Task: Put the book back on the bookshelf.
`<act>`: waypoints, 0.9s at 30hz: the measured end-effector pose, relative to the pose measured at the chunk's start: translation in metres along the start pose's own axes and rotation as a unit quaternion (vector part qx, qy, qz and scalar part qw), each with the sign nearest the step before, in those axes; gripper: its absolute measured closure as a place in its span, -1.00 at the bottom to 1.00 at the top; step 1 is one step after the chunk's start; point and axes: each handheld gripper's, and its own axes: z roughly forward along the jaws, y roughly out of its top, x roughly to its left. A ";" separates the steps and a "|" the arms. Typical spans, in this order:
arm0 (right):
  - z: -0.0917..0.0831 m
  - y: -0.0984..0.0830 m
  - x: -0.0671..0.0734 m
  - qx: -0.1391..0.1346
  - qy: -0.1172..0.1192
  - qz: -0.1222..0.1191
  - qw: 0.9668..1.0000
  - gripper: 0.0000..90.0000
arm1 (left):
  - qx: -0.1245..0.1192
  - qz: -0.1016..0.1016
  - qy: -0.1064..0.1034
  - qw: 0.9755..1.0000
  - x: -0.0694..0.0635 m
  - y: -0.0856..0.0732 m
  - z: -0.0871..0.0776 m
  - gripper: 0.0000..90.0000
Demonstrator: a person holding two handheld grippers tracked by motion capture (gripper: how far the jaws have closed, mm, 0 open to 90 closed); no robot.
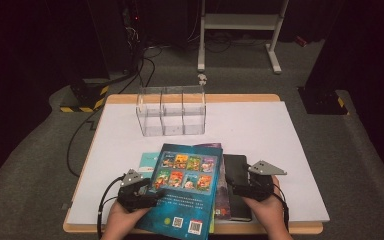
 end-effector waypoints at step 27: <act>0.019 0.004 0.022 0.051 0.072 0.044 0.995 -0.57 | -0.018 0.023 -0.032 0.999 -0.011 0.001 0.006 -0.38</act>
